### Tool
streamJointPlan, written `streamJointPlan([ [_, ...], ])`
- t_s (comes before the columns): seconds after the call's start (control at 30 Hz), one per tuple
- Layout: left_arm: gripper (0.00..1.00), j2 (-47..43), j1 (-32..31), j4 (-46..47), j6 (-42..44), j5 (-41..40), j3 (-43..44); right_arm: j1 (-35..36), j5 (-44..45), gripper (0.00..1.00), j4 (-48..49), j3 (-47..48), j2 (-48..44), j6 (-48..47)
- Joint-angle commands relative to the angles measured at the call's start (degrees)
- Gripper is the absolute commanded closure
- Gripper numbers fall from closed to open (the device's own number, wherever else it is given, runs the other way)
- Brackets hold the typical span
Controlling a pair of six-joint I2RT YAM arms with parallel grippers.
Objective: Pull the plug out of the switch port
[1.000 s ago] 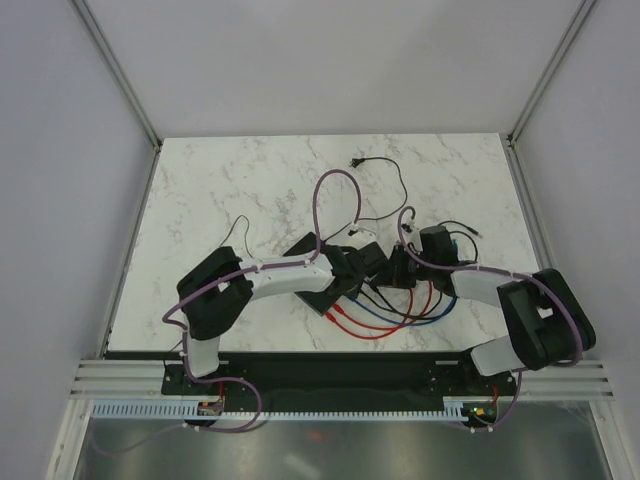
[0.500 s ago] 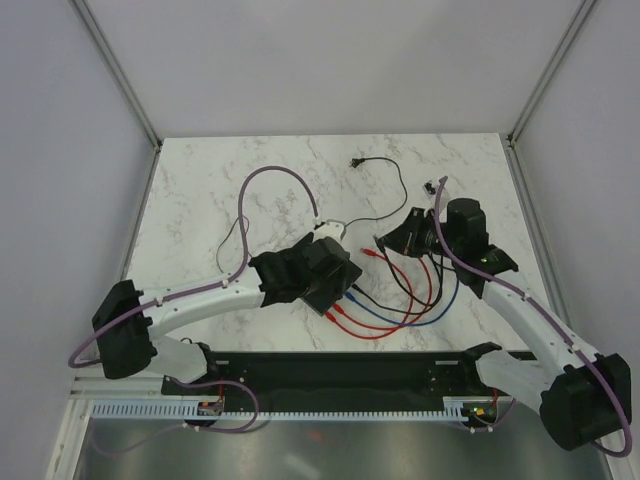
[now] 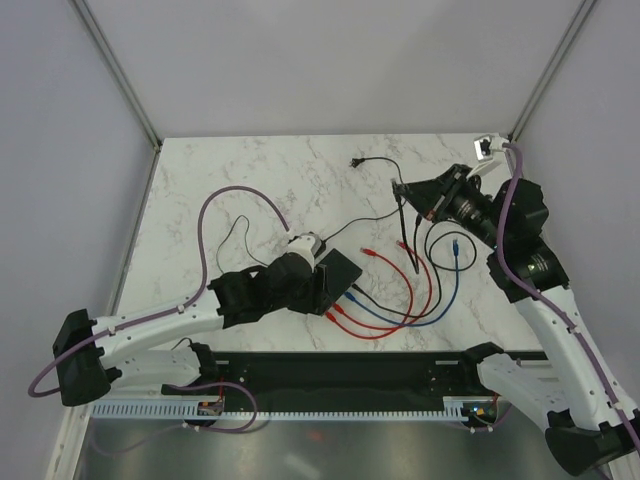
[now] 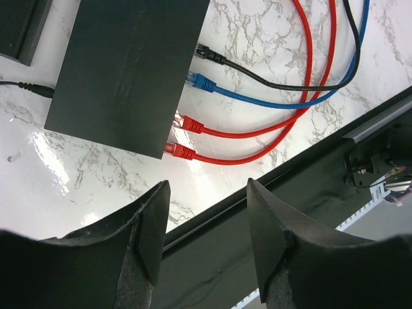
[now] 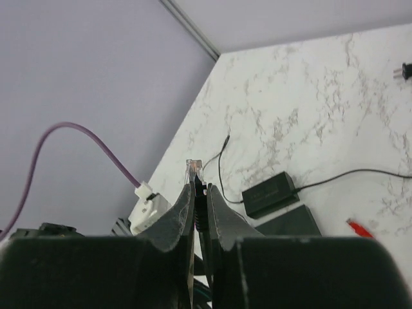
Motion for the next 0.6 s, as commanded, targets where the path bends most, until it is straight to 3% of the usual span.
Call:
streamJointPlan([
  [0.0,0.41,-2.68,0.08,3.23,-2.52,1.33,-1.23,-0.02,4.53,1.0,4.58,4.7,1.09,2.95],
  [0.17,0.41,-4.88,0.08,3.49,-2.34,1.51,-2.28,-0.11,10.05,1.0,6.18,10.32,5.13,1.92],
  [0.43,0.41,-6.99,0.08,5.24,-1.9,2.56,-3.78,-1.24,28.42,1.0,2.31,21.04,19.27,-8.81],
  [0.57,0.41,-5.94,0.08,6.3,-0.68,3.18,-4.13,-5.9,28.09,1.0,4.94,22.55,27.7,-9.7],
])
